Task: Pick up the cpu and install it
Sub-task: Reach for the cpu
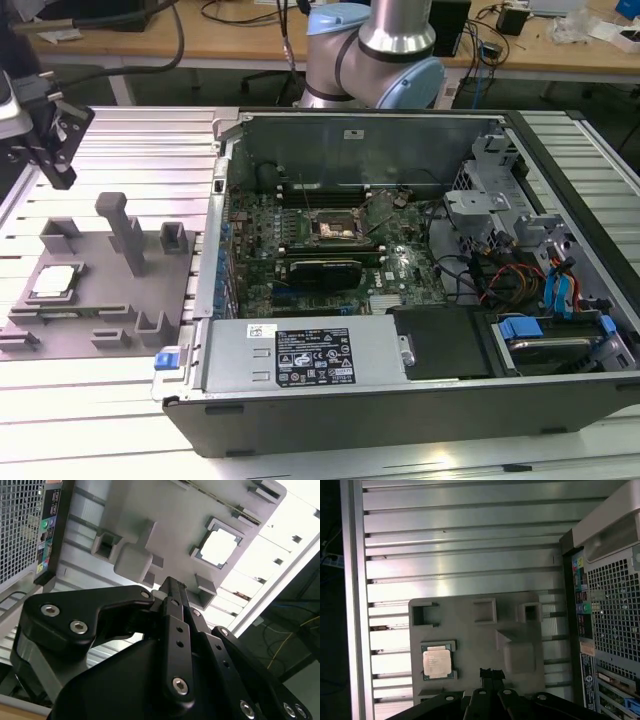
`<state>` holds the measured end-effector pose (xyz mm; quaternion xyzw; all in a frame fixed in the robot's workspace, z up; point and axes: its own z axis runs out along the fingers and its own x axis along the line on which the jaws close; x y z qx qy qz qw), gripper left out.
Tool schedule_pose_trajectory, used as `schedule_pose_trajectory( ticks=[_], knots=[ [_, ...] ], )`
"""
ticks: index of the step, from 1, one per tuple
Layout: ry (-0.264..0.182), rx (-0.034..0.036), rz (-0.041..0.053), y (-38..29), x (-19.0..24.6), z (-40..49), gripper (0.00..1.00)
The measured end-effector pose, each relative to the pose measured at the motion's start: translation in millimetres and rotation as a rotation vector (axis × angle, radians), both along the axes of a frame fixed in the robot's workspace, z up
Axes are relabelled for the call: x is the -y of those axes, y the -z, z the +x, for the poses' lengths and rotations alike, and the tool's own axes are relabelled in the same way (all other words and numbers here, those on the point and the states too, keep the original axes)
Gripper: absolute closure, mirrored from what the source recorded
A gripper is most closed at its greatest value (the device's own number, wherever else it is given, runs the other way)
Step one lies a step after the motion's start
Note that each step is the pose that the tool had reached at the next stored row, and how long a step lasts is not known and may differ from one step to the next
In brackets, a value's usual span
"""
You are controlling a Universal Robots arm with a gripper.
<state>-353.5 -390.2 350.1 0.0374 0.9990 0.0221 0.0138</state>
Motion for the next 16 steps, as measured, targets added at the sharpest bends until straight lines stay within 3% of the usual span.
schedule_pose_trajectory(
  ticks=[10,16],
  knots=[
    [0.0,0.0001,0.0001,14.2,0.7,-14.1,0.89],
    [0.0,0.0,0.0,21.7,3.7,-21.7,0.89]
  ],
)
